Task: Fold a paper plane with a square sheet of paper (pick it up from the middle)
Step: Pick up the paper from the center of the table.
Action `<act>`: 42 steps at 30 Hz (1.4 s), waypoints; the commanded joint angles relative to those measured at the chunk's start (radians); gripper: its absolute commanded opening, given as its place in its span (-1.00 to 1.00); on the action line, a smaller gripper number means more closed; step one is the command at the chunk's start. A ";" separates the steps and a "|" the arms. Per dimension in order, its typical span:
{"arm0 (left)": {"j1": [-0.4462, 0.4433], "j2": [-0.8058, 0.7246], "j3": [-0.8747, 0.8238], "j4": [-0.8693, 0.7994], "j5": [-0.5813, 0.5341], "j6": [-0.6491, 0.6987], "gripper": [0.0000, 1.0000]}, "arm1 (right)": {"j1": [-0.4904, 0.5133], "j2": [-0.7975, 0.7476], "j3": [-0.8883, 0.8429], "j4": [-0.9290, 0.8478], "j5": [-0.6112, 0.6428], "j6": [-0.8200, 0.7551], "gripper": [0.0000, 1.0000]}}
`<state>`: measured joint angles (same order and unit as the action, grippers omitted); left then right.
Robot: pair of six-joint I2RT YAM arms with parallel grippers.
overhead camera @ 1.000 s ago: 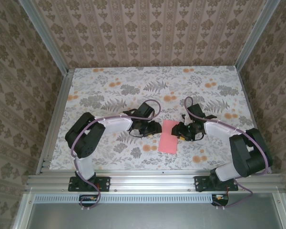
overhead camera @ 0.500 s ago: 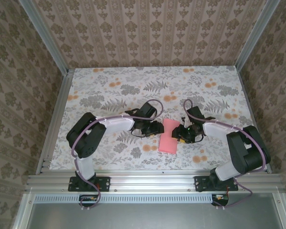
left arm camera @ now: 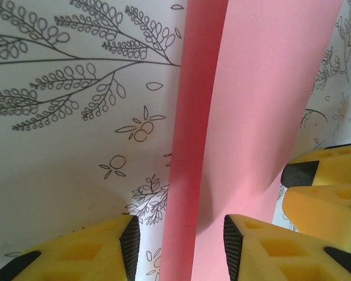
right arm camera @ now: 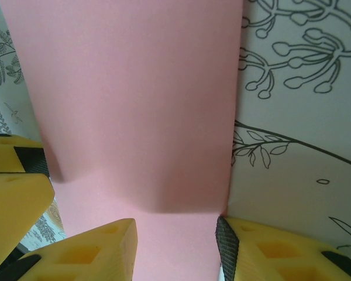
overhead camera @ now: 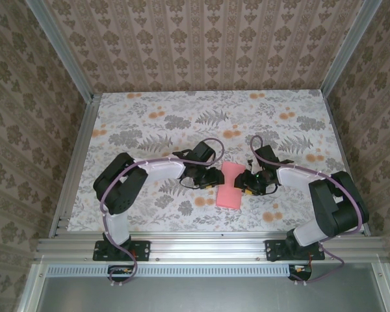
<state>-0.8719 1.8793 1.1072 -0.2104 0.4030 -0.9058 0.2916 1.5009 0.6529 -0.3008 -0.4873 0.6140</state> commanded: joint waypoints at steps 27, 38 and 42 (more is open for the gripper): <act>-0.006 0.014 0.022 0.059 0.040 -0.029 -0.80 | 0.003 -0.024 -0.020 0.026 -0.026 -0.003 -0.07; 0.049 -0.112 -0.038 -0.031 -0.012 -0.013 -0.91 | 0.029 -0.335 -0.046 0.022 0.024 -0.094 0.09; 0.063 -0.136 -0.036 -0.053 0.012 0.005 -0.90 | 0.065 -0.456 -0.109 0.053 0.127 -0.114 0.09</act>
<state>-0.8158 1.7763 1.0782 -0.2169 0.4080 -0.9245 0.3370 1.1053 0.5907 -0.2607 -0.4503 0.5396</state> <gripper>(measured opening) 0.051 0.546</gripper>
